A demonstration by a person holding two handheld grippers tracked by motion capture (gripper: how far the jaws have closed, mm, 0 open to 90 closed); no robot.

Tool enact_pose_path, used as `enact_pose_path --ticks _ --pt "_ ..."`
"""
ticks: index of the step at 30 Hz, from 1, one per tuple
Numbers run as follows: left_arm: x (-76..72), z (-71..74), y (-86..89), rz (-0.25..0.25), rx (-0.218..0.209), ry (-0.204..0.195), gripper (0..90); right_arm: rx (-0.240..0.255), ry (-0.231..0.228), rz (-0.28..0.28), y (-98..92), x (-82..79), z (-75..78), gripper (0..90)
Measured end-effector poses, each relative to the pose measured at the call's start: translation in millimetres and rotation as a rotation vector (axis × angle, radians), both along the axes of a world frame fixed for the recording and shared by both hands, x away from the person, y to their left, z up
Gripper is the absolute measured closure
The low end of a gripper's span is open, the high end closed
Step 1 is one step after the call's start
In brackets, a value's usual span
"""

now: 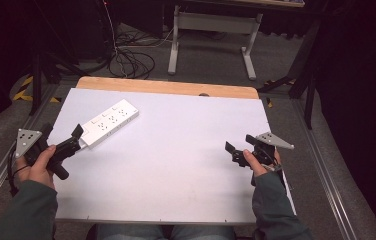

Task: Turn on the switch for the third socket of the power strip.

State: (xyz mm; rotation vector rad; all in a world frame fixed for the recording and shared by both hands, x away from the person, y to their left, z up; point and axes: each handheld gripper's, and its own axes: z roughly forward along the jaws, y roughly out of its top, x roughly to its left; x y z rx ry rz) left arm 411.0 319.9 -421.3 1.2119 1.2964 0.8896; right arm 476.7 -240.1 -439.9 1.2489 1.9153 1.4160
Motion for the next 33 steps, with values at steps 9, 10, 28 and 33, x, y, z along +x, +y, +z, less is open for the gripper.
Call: enact_pose_path --ticks 9,10,28,33 --pt "2.1 0.4 -1.8 -0.009 0.01 -0.008 2.6 -0.002 0.002 -0.001 -1.5 -2.2 0.0 9.6" --pt "2.3 0.6 -1.3 -0.007 0.014 -0.012 2.6 -0.002 0.002 -0.001 -1.5 -2.2 0.0 9.6" --pt "0.8 3.7 -3.0 0.025 0.103 -0.086 9.5 -0.003 0.004 -0.007 -3.4 -0.7 -0.5 10.2" --pt "0.0 5.1 -4.2 0.055 0.134 -0.11 16.1 -0.008 0.007 -0.002 -2.1 -0.5 -0.9 10.3"
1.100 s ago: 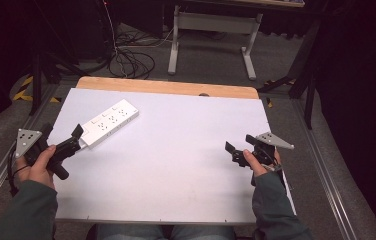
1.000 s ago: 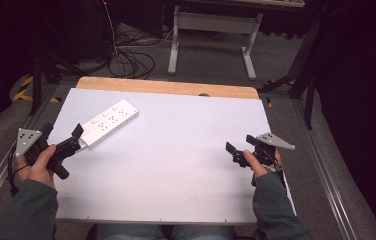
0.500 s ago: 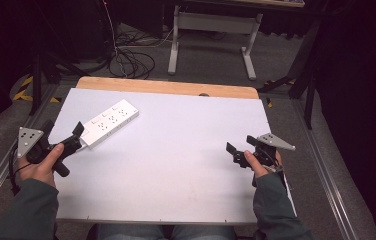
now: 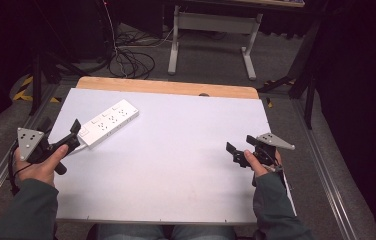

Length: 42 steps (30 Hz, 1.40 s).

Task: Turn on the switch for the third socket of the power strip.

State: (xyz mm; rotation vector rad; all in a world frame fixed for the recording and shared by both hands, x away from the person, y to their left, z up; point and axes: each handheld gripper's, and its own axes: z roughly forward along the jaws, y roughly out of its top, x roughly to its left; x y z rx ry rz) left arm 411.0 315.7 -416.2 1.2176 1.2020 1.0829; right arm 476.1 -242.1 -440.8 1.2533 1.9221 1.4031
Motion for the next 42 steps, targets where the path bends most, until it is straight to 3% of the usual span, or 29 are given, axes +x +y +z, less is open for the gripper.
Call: enact_pose_path --ticks 3,6,12,21,25,32,42 --pt "-0.4 0.7 0.6 0.003 0.013 -0.003 22.7 -0.002 0.0 0.004 0.6 0.2 -0.4 10.4" --pt "-0.7 2.2 1.7 -0.001 -0.019 0.005 29.1 -0.002 0.0 0.001 0.3 0.2 -0.2 10.3" --pt "-2.9 3.5 4.0 0.018 -0.005 -0.012 40.0 -0.001 0.001 0.0 0.0 0.3 -0.1 10.4" --pt "-5.5 5.3 7.7 0.027 0.0 -0.002 58.3 -0.006 -0.001 0.003 0.8 0.4 -0.4 10.4" --pt "-5.4 4.8 9.0 0.006 -0.005 0.007 68.2 -0.011 -0.002 0.003 1.0 0.3 -0.3 10.6" --pt "-4.4 5.7 8.6 -0.021 0.024 0.017 89.8 -0.018 -0.001 0.008 1.7 0.3 -0.6 10.8" --pt "6.1 4.8 9.0 -0.022 0.081 0.038 90.0 -0.03 0.0 0.021 6.0 -0.2 -1.2 11.1"
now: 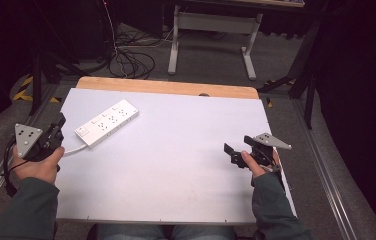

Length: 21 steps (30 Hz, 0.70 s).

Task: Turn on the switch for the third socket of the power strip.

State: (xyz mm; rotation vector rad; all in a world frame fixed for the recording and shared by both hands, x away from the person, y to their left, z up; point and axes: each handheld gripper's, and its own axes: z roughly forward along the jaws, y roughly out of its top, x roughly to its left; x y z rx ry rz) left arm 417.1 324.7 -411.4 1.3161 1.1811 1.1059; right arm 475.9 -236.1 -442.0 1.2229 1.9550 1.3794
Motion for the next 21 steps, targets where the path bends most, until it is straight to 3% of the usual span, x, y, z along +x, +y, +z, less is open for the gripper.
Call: enact_pose_path --ticks 12,21 --pt "31.5 0.0 -7.3 -0.005 0.088 0.036 90.0 -0.003 0.0 0.01 2.3 0.2 -0.7 11.2" --pt "58.7 -5.4 -13.2 -0.007 0.111 0.071 90.0 -0.016 -0.002 0.012 4.4 1.1 -1.0 11.2"
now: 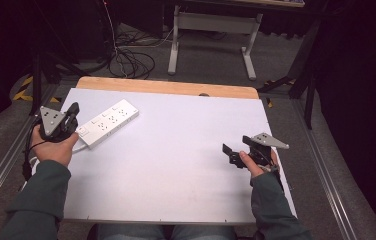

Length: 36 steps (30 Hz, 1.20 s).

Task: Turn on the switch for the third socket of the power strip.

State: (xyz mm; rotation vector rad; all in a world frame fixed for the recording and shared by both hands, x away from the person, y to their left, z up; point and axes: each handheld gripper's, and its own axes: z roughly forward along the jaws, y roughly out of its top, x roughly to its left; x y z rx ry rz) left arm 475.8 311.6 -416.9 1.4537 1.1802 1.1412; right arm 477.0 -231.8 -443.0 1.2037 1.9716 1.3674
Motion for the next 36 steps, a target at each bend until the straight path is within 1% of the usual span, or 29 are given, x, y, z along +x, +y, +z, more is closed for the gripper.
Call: enact_pose_path --ticks 5,10,19,21,24,27,30,31,32,33,34,36 --pt "13.1 -1.8 -4.1 -0.009 0.006 0.022 90.0 -0.01 0.003 0.006 1.6 0.9 -0.8 11.4" --pt "23.6 -3.1 -9.5 -0.014 0.03 0.042 90.0 -0.012 0.002 0.008 2.1 1.8 -1.1 11.5" --pt "46.0 -8.4 -14.5 -0.014 0.048 0.08 90.0 -0.018 0.006 0.019 3.6 1.6 -2.0 11.5" --pt "51.1 -9.2 -17.3 -0.026 0.056 0.087 90.0 -0.017 0.008 0.021 3.5 1.0 -1.8 11.5" --pt "58.3 -9.7 -22.6 -0.043 0.089 0.097 89.9 -0.01 0.007 0.02 3.6 -0.1 -1.5 11.5" --pt "66.0 -11.2 -27.8 -0.056 0.113 0.111 89.9 -0.009 0.007 0.02 3.1 -1.1 -1.6 11.6" --pt "73.9 -12.9 -32.3 -0.069 0.125 0.128 90.0 -0.011 0.008 0.017 2.3 -1.7 -1.9 11.7" --pt "76.4 -13.8 -32.9 -0.071 0.114 0.129 89.9 -0.006 0.01 0.016 2.3 -2.0 -2.0 11.7" --pt "78.9 -14.6 -32.9 -0.072 0.105 0.137 90.0 -0.004 0.011 0.017 2.2 -2.3 -2.2 11.7" --pt "81.9 -15.7 -32.7 -0.072 0.106 0.149 90.0 -0.008 0.01 0.018 1.9 -2.5 -2.4 11.7" --pt "85.3 -16.9 -33.0 -0.075 0.121 0.171 89.9 -0.006 0.011 0.018 1.6 -2.7 -2.5 11.7" --pt "92.2 -19.2 -32.8 -0.079 0.129 0.192 89.9 -0.005 0.013 0.014 0.4 -3.3 -2.8 11.7"
